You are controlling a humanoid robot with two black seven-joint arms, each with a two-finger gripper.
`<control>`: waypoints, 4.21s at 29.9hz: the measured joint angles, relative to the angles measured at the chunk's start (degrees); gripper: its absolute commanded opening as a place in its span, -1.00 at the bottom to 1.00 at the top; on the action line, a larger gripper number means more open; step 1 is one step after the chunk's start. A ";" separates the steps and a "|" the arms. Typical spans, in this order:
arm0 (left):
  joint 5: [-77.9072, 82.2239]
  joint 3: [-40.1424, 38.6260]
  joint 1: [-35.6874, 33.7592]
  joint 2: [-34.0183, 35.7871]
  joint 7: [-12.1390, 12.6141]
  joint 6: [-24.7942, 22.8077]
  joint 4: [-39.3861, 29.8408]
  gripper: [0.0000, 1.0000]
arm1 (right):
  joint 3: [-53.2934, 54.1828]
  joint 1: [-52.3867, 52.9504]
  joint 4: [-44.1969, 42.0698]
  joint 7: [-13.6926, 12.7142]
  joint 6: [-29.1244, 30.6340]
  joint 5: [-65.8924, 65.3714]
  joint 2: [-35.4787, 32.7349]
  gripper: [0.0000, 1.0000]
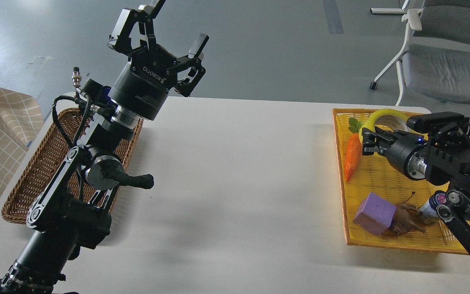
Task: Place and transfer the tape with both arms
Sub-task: 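Grasp the yellow tape roll with the right gripper and lift it, then carry the tape roll toward the table center and set it down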
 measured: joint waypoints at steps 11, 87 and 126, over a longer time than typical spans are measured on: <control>0.00 -0.16 0.18 0.72 0.00 -0.09 -0.08 0.96 | -4.63 17.93 -3.91 0.00 0.00 -0.01 8.17 -0.79; 0.00 -1.93 1.50 1.52 -0.09 -0.15 -0.35 0.96 | -31.94 24.22 -25.84 5.18 0.00 9.69 27.74 -0.74; 0.00 -2.53 1.50 1.53 -0.09 -0.24 -0.35 0.96 | -34.42 22.54 -25.83 7.73 -13.73 23.76 27.74 0.95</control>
